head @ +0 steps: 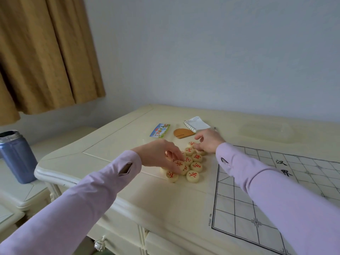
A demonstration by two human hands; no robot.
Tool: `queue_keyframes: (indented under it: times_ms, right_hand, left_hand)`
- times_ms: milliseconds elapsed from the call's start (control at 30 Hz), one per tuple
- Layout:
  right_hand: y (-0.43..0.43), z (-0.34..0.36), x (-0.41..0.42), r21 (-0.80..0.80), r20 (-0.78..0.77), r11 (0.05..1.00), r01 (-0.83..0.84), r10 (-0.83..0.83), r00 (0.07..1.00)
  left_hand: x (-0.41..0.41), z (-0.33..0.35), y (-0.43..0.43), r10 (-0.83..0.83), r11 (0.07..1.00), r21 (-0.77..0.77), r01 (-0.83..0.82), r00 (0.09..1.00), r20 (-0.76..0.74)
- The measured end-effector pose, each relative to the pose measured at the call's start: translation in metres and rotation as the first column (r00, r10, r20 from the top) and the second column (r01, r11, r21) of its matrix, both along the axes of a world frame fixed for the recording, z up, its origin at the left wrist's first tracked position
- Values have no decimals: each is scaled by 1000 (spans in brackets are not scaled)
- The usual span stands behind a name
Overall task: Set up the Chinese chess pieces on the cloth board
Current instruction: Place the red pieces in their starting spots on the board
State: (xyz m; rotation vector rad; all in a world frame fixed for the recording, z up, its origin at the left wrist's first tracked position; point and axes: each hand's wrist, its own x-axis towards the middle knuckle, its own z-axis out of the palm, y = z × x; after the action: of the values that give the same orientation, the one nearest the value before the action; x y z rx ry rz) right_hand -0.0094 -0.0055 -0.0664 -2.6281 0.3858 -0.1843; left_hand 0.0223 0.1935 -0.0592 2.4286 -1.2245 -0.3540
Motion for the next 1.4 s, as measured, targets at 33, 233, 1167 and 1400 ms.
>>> queue_keyframes:
  times_ms: [33,233,1167,1400]
  right_hand:
    - [1,0,-2,14,10,1000,16,-16,1000]
    - [4,-2,-10,35,63,997,75,-77,995]
    - [-30,8,-61,289,81,954,80,-107,991]
    - [-50,1,-72,405,27,909,101,-122,992]
  left_hand:
    - [0,-1,1,7,1000,11,-8,1000,28]
    - [10,2,16,228,973,-24,-229,950,211]
    - [-23,0,-25,48,994,76,-74,953,299]
    - [-19,0,-30,95,975,179,-132,975,201]
